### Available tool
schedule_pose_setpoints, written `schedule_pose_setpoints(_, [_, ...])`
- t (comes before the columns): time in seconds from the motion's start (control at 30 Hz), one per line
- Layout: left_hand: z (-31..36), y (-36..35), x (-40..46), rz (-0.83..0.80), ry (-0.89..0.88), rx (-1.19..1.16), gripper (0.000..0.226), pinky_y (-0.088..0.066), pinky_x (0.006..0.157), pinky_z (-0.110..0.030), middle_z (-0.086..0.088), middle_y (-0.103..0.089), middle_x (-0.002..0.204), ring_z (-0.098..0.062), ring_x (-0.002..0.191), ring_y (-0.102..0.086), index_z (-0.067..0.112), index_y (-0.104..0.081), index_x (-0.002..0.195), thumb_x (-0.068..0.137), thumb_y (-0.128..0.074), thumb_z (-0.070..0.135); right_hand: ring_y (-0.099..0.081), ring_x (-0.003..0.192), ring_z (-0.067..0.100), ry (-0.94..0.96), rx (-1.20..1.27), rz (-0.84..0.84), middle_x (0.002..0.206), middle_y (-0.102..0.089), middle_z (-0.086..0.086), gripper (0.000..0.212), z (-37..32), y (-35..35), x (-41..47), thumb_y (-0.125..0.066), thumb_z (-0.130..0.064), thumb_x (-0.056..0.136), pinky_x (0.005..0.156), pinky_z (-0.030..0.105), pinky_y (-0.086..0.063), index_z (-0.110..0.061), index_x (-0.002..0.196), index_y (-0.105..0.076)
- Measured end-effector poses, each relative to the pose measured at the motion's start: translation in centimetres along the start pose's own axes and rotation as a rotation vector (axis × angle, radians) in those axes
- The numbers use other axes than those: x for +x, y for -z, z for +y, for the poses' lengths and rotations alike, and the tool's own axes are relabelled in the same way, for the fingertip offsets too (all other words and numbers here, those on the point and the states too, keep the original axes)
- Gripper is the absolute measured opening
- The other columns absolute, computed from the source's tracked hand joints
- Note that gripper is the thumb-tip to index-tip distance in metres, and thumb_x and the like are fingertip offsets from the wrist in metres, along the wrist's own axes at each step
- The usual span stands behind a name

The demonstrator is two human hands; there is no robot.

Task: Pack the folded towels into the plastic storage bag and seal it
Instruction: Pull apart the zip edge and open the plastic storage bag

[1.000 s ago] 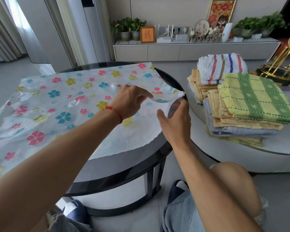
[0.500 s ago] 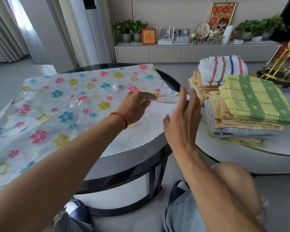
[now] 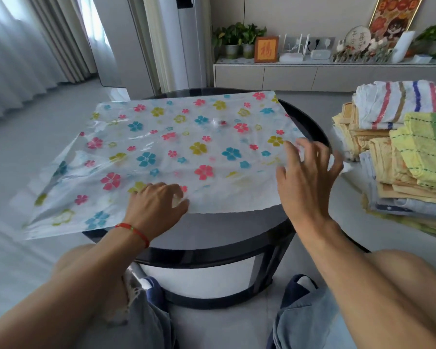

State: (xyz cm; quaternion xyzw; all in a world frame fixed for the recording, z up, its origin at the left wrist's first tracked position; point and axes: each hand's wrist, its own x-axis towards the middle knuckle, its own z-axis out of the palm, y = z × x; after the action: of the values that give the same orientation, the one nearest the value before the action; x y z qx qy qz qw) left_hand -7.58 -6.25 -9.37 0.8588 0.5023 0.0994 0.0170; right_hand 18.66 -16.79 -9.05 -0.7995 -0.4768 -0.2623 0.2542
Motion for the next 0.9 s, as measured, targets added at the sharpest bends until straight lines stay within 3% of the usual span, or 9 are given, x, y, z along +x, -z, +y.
schedule_pose_setpoints(0.1, [0.0,0.3,0.7,-0.018,0.060,-0.112,0.038,-0.053,0.071,-0.033,-0.007,-0.076,0.089,-0.032,0.083,-0.067,0.018,-0.076,0.086,0.094,-0.053,0.048,-0.061,0.105,0.031,0.406,0.203,0.059,0.109,-0.066,0.007,0.014,-5.2,0.4,-3.9,-0.062,-0.013,0.093,0.096,0.046,-0.043,-0.013,0.106,-0.069])
schedule_pose_setpoints(0.17, [0.5,0.3,1.2,-0.028,0.078,-0.174,0.042,-0.055,0.074,-0.037,-0.007,-0.076,0.089,-0.034,0.085,-0.068,0.017,-0.076,0.082,0.094,-0.054,0.052,-0.063,0.102,0.031,0.532,0.288,-0.120,0.107,-0.069,0.007,0.021,-8.4,-0.1,-6.4,-0.067,-0.019,0.092,0.090,0.043,-0.047,-0.010,0.110,-0.071])
schedule_pose_setpoints(0.27, [0.9,0.0,1.6,-0.023,0.092,-0.208,0.044,-0.055,0.073,-0.039,-0.010,-0.075,0.088,-0.036,0.084,-0.067,0.016,-0.075,0.077,0.093,-0.055,0.052,-0.066,0.108,0.030,0.487,0.272,-0.293,0.115,-0.072,0.007,0.040,-10.3,-1.6,-7.0,-0.072,-0.017,0.089,0.091,0.044,-0.052,-0.008,0.128,-0.068])
schedule_pose_setpoints(0.4, [0.3,0.7,2.6,-0.029,0.144,-0.310,0.043,-0.053,0.067,-0.037,-0.014,-0.072,0.084,-0.036,0.078,-0.065,0.013,-0.077,0.081,0.094,-0.058,0.048,-0.068,0.089,0.027,0.472,0.260,-0.376,0.092,-0.078,-0.002,0.027,-9.6,-2.7,-6.1,-0.077,-0.003,0.079,0.079,0.037,-0.051,-0.019,0.100,-0.080])
schedule_pose_setpoints(0.5, [-0.1,2.4,4.5,0.033,0.131,-0.298,0.040,-0.043,0.057,-0.030,-0.011,-0.069,0.074,-0.032,0.069,-0.064,0.013,-0.078,0.082,0.096,-0.058,0.045,-0.065,0.090,0.024,0.429,0.236,-0.443,0.090,-0.076,-0.005,0.022,-9.2,-2.9,-5.9,-0.074,-0.003,0.081,0.081,0.035,-0.048,-0.021,0.092,-0.082])
schedule_pose_setpoints(0.6, [-0.2,4.2,6.3,-0.023,0.141,-0.390,0.036,-0.051,0.056,-0.028,-0.003,-0.067,0.058,-0.023,0.054,-0.068,0.015,-0.079,0.079,0.096,-0.060,0.042,-0.063,0.097,0.022,0.407,0.221,-0.500,0.097,-0.075,-0.005,0.021,-9.1,-2.5,-5.6,-0.068,-0.006,0.088,0.090,0.035,-0.047,-0.021,0.094,-0.082])
schedule_pose_setpoints(0.7, [0.3,4.7,6.8,-0.180,0.112,-0.461,0.035,-0.052,0.054,-0.020,-0.003,-0.072,0.057,-0.014,0.043,-0.068,0.019,-0.077,0.075,0.096,-0.060,0.042,-0.069,0.098,0.031,0.441,0.199,-0.376,0.112,-0.075,0.008,0.019,-10.3,-1.8,-5.3,-0.076,-0.007,0.083,0.087,0.042,-0.056,-0.011,0.101,-0.080])
schedule_pose_setpoints(0.77, [0.6,4.6,6.6,-0.225,0.081,-0.439,0.033,-0.051,0.052,-0.018,-0.003,-0.072,0.056,-0.013,0.046,-0.070,0.018,-0.077,0.077,0.094,-0.063,0.043,-0.071,0.091,0.030,0.424,0.249,-0.304,0.110,-0.075,0.009,0.037,-11.9,-1.6,-5.3,-0.079,-0.014,0.083,0.077,0.041,-0.060,-0.010,0.119,-0.073])
schedule_pose_setpoints(0.9, [0.3,4.4,5.8,-0.259,0.072,-0.474,0.025,-0.049,0.052,-0.016,-0.001,-0.068,0.051,-0.014,0.049,-0.069,0.011,-0.072,0.064,0.086,-0.066,0.022,-0.068,0.062,0.026,0.409,0.314,-0.172,0.071,-0.070,0.004,0.044,-13.5,-2.1,-4.8,-0.085,-0.001,0.073,0.054,0.035,-0.054,-0.011,0.114,-0.074])
